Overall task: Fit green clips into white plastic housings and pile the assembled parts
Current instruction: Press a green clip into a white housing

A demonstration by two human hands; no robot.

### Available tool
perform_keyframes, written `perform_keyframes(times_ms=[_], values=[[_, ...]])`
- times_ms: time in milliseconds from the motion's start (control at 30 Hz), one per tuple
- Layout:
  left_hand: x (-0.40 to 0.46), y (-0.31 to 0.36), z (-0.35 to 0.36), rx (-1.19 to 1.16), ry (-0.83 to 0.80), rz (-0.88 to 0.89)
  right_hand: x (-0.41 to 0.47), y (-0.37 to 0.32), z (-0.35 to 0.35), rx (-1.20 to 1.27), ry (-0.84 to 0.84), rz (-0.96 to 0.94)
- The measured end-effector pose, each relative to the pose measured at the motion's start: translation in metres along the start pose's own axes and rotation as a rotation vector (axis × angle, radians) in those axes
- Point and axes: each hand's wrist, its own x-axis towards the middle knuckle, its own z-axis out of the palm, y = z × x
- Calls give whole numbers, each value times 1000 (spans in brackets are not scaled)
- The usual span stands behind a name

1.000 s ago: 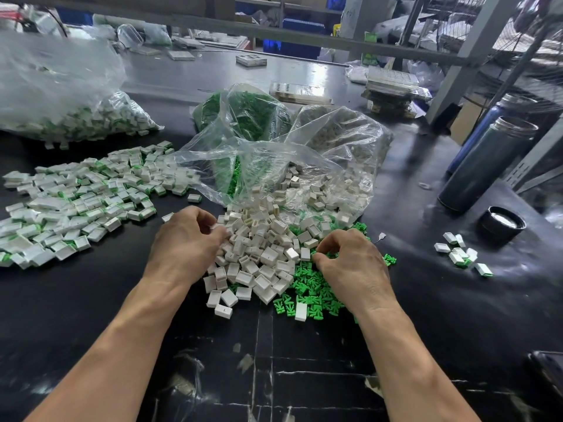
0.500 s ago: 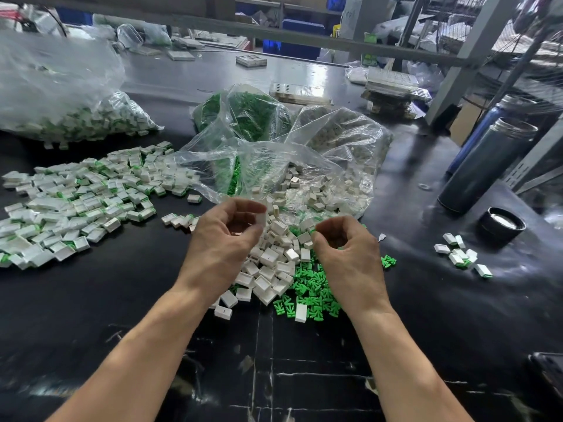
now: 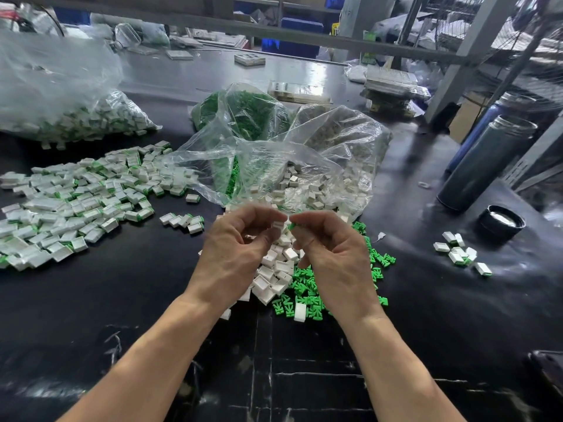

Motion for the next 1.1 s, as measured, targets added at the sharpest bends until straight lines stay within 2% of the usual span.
perform_keyframes(times_ms=[333,800,967,1100], values=[[-1,1,2,59,-31,3,0,0,2,32,57,24],[1,-2,0,-83,47,-46,-2,-1,2,17,34,28],[2,-2,2,-146,25,-52,0,0,1,52,55,118],[0,-2,5,-111,-20,-47,-1,1,0,60,50,206]])
